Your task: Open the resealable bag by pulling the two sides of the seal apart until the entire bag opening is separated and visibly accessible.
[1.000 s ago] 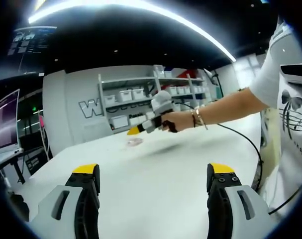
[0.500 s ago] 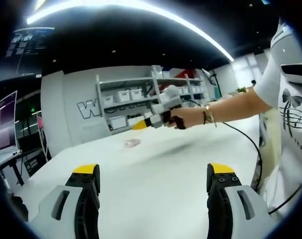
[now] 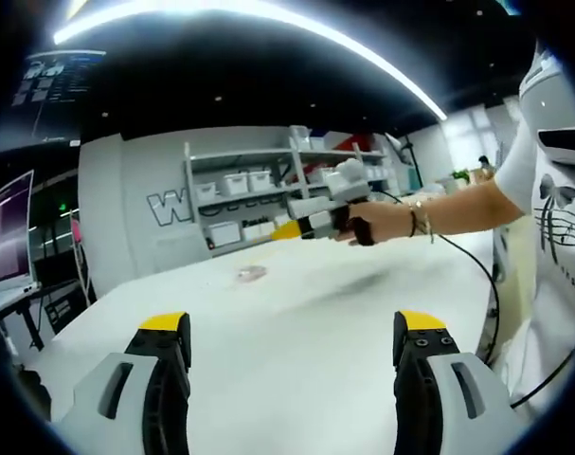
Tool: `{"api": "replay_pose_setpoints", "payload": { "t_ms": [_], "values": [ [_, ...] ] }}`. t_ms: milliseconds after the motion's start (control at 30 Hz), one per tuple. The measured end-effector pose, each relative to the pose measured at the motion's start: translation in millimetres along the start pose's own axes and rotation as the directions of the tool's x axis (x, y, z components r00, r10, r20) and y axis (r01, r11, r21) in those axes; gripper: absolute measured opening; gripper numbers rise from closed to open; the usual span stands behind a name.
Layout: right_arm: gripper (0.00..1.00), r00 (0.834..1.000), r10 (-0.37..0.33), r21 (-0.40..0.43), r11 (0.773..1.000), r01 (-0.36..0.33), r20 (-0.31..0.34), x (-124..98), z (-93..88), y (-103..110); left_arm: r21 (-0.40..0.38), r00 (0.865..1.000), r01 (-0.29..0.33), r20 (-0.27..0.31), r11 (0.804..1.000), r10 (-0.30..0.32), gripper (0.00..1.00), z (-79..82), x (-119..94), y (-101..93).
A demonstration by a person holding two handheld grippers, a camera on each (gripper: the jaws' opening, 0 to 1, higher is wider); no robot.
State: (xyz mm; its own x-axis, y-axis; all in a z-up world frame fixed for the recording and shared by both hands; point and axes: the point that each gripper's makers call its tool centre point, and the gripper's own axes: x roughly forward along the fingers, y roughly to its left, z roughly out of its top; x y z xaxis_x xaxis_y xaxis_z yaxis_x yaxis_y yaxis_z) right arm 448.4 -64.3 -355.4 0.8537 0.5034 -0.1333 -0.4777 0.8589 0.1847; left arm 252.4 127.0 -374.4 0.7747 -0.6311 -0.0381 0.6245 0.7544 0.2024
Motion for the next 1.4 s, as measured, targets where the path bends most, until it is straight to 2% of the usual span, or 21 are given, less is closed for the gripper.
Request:
{"api": "replay_pose_setpoints", "payload": {
  "t_ms": [400, 633, 1400],
  "values": [
    [0.99, 1.000, 0.020, 0.016, 1.000, -0.020, 0.020, -35, -8.4, 15, 0.001, 1.000, -0.012, 0.003, 1.000, 0.012, 0.87, 0.9, -5, 1.0],
    [0.99, 0.999, 0.031, 0.027, 0.999, -0.032, 0.034, -46, -10.3, 19, 0.003, 1.000, -0.004, 0.006, 1.000, 0.004, 0.87, 2.2, -4, -1.2],
    [0.98, 0.993, 0.014, 0.052, 0.998, -0.020, 0.113, -113, -26.1, 28, -0.012, 1.000, 0.010, -0.016, 1.000, -0.010, 0.87, -6.5, 11, 7.6]
  ]
}}
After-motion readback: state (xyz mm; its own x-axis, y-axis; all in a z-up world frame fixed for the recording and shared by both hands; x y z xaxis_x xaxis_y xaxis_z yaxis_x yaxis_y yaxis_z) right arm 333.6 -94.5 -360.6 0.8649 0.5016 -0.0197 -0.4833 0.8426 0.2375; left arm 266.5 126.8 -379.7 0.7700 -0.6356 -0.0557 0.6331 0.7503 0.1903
